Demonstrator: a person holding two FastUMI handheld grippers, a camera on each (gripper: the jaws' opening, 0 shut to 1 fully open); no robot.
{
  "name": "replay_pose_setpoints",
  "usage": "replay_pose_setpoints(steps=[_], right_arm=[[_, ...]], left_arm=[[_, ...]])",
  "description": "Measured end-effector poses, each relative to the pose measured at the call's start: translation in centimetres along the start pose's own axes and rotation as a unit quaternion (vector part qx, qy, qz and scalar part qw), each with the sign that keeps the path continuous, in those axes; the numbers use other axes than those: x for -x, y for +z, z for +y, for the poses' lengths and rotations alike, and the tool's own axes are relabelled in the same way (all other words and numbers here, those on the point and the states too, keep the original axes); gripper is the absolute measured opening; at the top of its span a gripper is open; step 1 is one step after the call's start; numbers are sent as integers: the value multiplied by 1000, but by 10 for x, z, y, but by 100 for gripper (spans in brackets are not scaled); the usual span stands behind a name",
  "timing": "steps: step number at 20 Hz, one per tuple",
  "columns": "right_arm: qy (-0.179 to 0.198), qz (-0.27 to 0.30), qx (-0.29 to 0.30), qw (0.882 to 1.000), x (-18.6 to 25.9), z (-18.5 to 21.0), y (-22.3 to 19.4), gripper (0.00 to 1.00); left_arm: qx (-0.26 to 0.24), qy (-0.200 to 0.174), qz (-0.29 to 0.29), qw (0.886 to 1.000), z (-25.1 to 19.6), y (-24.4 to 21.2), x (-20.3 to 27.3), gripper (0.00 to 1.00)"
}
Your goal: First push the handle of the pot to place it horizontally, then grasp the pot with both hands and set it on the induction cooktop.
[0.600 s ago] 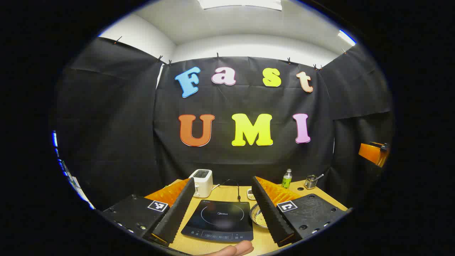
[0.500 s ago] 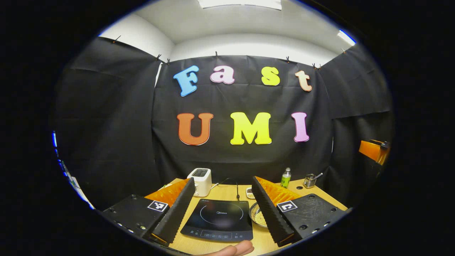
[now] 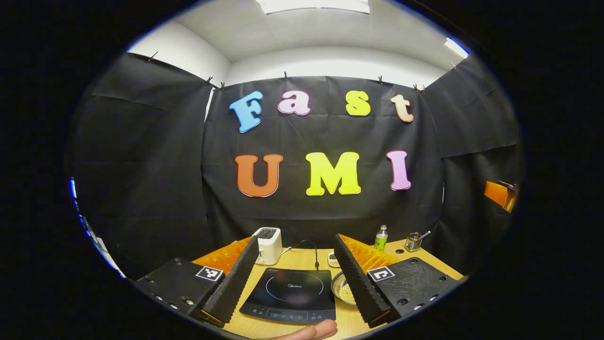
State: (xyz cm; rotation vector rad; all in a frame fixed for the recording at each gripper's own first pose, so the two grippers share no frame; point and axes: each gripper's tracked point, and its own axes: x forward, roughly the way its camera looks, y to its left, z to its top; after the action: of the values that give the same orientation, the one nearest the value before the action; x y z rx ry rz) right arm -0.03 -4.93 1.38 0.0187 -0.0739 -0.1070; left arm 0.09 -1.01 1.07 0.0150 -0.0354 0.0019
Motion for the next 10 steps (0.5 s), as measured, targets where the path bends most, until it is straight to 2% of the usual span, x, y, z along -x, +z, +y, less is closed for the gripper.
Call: replay_pose_setpoints(steps=[3,5,6,9,10], right_arm=[[-5,-5,3,1000,-4,-11,-1,96],[8,-3,-3,1000,-8,-7,-6,98],[14,1,-3,1000,-11,-5,-9,95],[25,2,10,1000,-21,-5,-23,99],[31,7,10,999,-25,-3,-30,94]], left_arm=[[5,3,-17,1000,0,6,2,95],[8,5,-23,1000,0,5,2,95],[7,7,-21,1000,0,2,2,95],[3,6,-10,1000,-3,-9,0,95],[2,6,-7,1000,-5,-13,0,95]])
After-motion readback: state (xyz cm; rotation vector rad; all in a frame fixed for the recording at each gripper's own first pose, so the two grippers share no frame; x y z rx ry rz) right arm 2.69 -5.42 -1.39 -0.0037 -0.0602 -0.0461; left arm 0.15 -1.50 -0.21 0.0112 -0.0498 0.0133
